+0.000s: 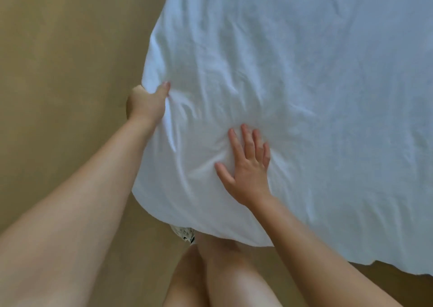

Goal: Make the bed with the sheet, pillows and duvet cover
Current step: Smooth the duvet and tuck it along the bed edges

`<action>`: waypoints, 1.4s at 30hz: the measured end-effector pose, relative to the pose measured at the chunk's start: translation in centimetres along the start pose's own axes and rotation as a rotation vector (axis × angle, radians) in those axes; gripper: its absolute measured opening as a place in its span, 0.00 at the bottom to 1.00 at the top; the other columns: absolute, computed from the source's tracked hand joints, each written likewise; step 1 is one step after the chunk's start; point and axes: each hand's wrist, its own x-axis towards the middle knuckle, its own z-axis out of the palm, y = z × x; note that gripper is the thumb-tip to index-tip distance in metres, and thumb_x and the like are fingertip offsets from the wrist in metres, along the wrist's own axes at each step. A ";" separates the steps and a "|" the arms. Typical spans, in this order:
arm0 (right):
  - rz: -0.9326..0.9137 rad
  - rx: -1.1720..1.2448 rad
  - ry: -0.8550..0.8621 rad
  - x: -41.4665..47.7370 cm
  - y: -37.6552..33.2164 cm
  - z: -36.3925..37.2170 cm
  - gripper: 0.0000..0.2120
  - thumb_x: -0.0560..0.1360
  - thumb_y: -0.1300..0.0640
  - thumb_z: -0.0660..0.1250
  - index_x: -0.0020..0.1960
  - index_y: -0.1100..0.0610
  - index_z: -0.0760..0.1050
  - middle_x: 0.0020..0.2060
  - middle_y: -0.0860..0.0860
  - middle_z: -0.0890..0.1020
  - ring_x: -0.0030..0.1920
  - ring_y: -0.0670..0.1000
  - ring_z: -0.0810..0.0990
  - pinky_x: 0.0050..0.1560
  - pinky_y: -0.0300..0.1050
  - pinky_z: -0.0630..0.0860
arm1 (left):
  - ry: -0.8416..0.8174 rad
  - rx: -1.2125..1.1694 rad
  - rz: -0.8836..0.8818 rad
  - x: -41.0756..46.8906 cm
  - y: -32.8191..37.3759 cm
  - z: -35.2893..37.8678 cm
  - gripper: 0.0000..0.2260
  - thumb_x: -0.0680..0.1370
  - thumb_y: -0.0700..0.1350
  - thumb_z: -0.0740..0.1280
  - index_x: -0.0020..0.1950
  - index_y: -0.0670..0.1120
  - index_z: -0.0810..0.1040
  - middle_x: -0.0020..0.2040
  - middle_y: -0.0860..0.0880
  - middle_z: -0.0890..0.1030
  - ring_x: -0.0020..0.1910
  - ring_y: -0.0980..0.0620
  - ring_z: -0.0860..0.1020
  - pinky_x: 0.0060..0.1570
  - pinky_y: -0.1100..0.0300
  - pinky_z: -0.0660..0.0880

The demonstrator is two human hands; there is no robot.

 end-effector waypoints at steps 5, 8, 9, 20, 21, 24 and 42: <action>0.009 0.096 0.052 3.6 -2.0 -0.5 0.36 0.71 0.43 0.60 0.75 0.55 0.58 0.75 0.55 0.56 0.74 0.54 0.46 0.71 0.51 0.39 | 0.007 -0.018 0.035 0.1 0.4 -3.7 0.07 0.75 0.45 0.70 0.48 0.42 0.81 0.41 0.50 0.79 0.42 0.55 0.75 0.40 0.65 0.72; 0.063 0.122 0.040 5.8 -2.4 -1.1 0.35 0.71 0.43 0.60 0.74 0.56 0.60 0.75 0.56 0.57 0.74 0.54 0.47 0.71 0.54 0.42 | -0.114 0.010 -0.221 2.5 0.8 -1.7 0.11 0.75 0.38 0.69 0.57 0.37 0.78 0.49 0.43 0.79 0.48 0.49 0.77 0.49 0.56 0.75; 0.107 0.131 0.044 6.3 -2.4 -1.3 0.35 0.70 0.44 0.61 0.74 0.56 0.61 0.75 0.57 0.58 0.74 0.55 0.48 0.71 0.56 0.45 | -0.171 0.050 -0.313 3.5 1.5 -0.7 0.13 0.75 0.38 0.69 0.59 0.36 0.76 0.52 0.42 0.79 0.50 0.47 0.77 0.50 0.53 0.75; 0.251 0.250 0.138 15.7 -4.1 -4.6 0.35 0.71 0.45 0.63 0.75 0.55 0.59 0.75 0.55 0.57 0.74 0.53 0.46 0.70 0.55 0.41 | -0.556 -0.025 -0.352 16.0 13.6 8.8 0.36 0.72 0.70 0.59 0.69 0.45 0.71 0.66 0.42 0.75 0.62 0.42 0.75 0.66 0.47 0.69; 0.266 0.261 0.134 16.6 -4.5 -4.8 0.35 0.72 0.45 0.63 0.75 0.54 0.57 0.76 0.55 0.55 0.74 0.53 0.44 0.70 0.54 0.39 | -0.585 -0.016 -0.359 16.1 14.5 9.7 0.37 0.71 0.70 0.59 0.69 0.44 0.71 0.65 0.42 0.75 0.62 0.42 0.75 0.66 0.47 0.69; 0.353 0.316 0.196 19.9 -5.8 -5.8 0.34 0.72 0.43 0.60 0.75 0.52 0.57 0.75 0.54 0.56 0.76 0.56 0.49 0.71 0.54 0.43 | -0.626 -0.040 -0.346 16.9 17.2 9.4 0.33 0.74 0.67 0.61 0.67 0.43 0.72 0.63 0.42 0.78 0.60 0.42 0.77 0.63 0.48 0.72; 0.785 0.435 0.505 32.1 -6.2 -9.9 0.26 0.76 0.58 0.63 0.71 0.66 0.63 0.72 0.63 0.62 0.74 0.63 0.56 0.73 0.58 0.56 | -0.825 1.039 1.172 20.5 31.0 16.1 0.27 0.79 0.48 0.61 0.76 0.45 0.57 0.76 0.45 0.59 0.76 0.47 0.53 0.71 0.51 0.50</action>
